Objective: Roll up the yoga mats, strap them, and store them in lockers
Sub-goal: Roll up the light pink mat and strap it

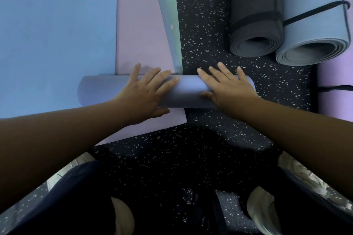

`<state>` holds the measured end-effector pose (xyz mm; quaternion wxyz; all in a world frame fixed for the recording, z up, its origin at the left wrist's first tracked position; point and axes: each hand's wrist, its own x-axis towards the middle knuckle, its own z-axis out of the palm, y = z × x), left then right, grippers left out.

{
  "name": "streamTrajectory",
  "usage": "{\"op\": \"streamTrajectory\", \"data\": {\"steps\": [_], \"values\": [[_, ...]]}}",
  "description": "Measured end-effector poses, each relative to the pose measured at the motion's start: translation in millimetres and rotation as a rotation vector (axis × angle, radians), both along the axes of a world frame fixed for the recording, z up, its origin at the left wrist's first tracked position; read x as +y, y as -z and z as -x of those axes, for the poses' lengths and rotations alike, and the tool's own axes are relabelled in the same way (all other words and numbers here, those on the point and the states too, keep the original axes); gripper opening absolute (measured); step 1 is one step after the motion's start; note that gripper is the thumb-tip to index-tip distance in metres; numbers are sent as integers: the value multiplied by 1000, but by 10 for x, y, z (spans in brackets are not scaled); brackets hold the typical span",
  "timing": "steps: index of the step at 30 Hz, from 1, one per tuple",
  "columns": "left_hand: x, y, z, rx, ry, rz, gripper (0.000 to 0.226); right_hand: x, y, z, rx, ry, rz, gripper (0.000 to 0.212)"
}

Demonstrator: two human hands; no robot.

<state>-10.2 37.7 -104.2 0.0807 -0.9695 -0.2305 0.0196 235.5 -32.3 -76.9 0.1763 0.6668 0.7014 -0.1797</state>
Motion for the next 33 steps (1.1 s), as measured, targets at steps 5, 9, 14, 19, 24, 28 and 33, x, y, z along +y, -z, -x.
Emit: {"op": "streamTrajectory", "data": {"steps": [5, 9, 14, 19, 24, 28, 33], "values": [[57, -12, -17, 10, -30, -45, 90, 204, -48, -2, 25, 208, 54, 63], [85, 2, -24, 45, -69, -53, 97, 171, -29, 59, 74, 209, -47, 60], [154, -36, -66, 25, -125, 4, 101, 30, 56, 67, 112, 13, -266, 62], [177, -47, -76, 38, -152, 12, 101, -108, 210, 73, 95, -101, -376, 88], [198, -31, -78, 25, -151, 23, 106, -99, 213, 57, 82, -121, -353, 96], [236, -25, -89, 51, -162, 56, 111, -118, 224, 56, 76, -119, -352, 97], [229, -97, -118, 158, -207, 103, 112, -132, 233, 69, 79, -108, -354, 97]]}}
